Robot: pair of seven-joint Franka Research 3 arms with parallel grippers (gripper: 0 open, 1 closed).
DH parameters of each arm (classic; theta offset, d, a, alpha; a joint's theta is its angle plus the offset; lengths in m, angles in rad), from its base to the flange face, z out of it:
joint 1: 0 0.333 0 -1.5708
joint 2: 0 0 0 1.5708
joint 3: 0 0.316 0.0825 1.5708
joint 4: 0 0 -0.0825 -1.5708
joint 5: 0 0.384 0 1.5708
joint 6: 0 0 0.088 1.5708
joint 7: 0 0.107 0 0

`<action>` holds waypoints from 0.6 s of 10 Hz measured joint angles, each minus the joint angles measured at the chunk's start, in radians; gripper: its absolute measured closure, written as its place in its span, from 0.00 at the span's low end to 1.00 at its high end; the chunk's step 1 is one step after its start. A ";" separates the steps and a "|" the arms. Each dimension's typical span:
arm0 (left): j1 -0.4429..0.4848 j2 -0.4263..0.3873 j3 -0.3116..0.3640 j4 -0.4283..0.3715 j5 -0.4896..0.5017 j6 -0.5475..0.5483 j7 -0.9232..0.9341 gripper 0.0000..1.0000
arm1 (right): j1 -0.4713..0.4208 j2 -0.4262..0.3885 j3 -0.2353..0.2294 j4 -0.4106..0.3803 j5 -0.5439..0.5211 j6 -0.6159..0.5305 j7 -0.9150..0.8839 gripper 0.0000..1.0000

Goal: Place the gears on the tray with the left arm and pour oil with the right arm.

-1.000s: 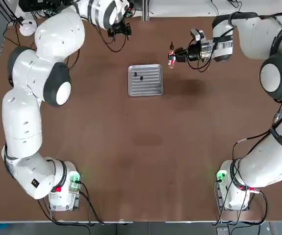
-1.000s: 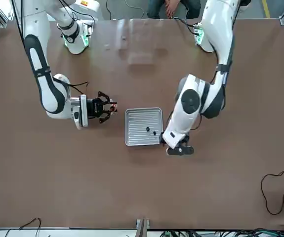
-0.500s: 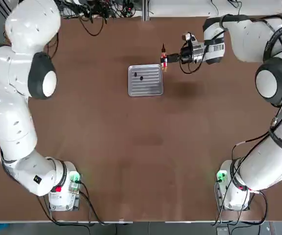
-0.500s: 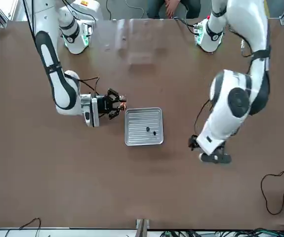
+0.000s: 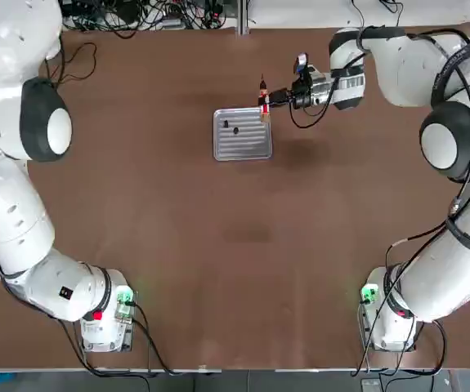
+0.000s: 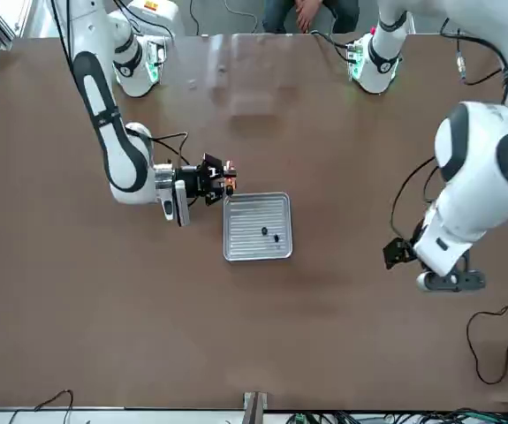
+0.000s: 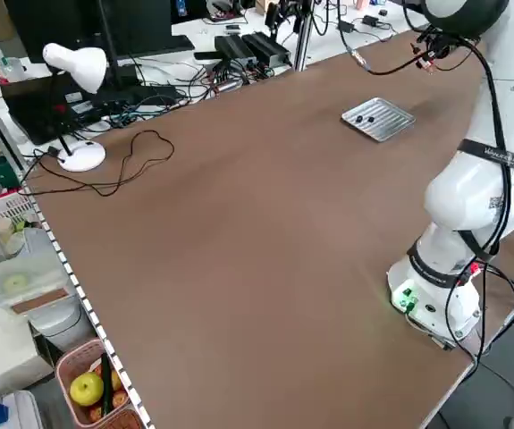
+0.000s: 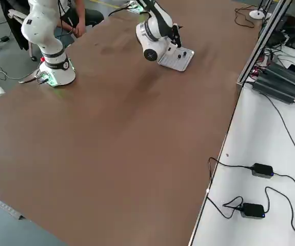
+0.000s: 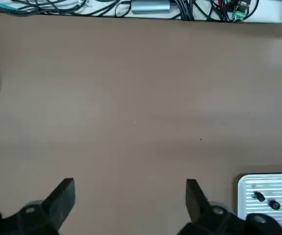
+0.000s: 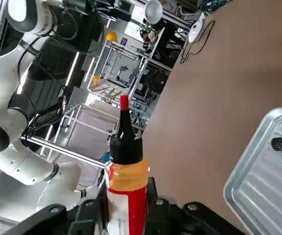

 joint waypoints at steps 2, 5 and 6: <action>0.028 -0.052 0.001 0.001 0.000 -0.066 0.001 0.00 | 0.009 0.026 -0.001 0.024 0.002 0.009 0.162 0.70; 0.057 -0.141 0.002 0.004 0.000 -0.128 0.074 0.00 | 0.016 0.066 -0.001 0.061 0.002 0.010 0.348 0.70; 0.061 -0.180 0.001 -0.006 0.000 -0.178 0.076 0.00 | 0.026 0.081 -0.001 0.077 0.002 0.011 0.391 0.70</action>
